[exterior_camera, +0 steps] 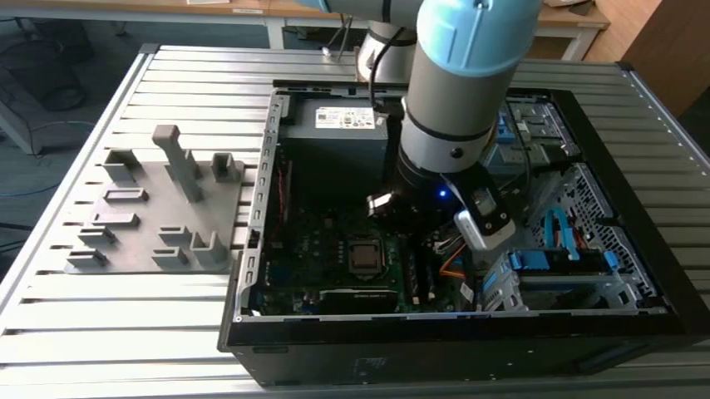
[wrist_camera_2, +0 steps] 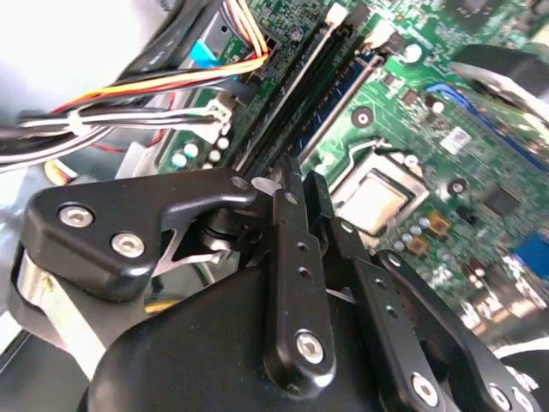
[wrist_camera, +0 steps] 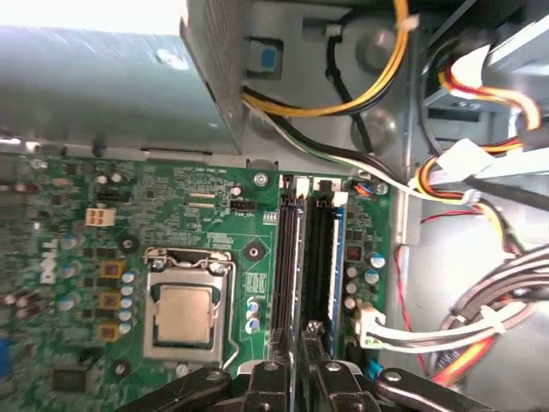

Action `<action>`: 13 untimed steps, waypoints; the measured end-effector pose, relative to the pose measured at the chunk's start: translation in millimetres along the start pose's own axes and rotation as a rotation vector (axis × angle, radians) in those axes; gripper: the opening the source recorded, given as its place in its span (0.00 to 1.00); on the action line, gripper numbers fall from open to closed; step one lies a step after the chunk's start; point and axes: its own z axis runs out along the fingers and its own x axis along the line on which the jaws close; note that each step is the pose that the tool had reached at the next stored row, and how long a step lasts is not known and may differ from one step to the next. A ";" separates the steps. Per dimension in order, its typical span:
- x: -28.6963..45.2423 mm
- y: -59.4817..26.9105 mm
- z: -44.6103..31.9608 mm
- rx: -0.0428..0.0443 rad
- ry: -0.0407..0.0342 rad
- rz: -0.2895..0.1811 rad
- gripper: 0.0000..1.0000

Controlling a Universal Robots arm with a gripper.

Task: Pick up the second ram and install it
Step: 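Insert the second ram into the second slot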

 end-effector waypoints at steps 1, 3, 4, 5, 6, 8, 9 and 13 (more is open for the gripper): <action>-0.1 0.1 -4.4 -0.0001 -0.0001 0.000 0.21; -0.3 0.2 -12.1 0.0001 -0.0003 0.000 0.19; -0.3 0.3 -15.0 0.0000 -0.0004 0.000 0.19; -0.4 0.3 -17.6 0.0001 -0.0004 0.000 0.19; -0.4 0.3 -20.1 0.0002 -0.0005 0.000 0.13; -0.6 0.4 -24.3 0.0003 -0.0005 0.000 0.10; -0.6 0.4 -26.1 0.0003 -0.0006 0.000 0.10; -0.7 0.5 -30.5 0.0003 -0.0008 0.000 0.10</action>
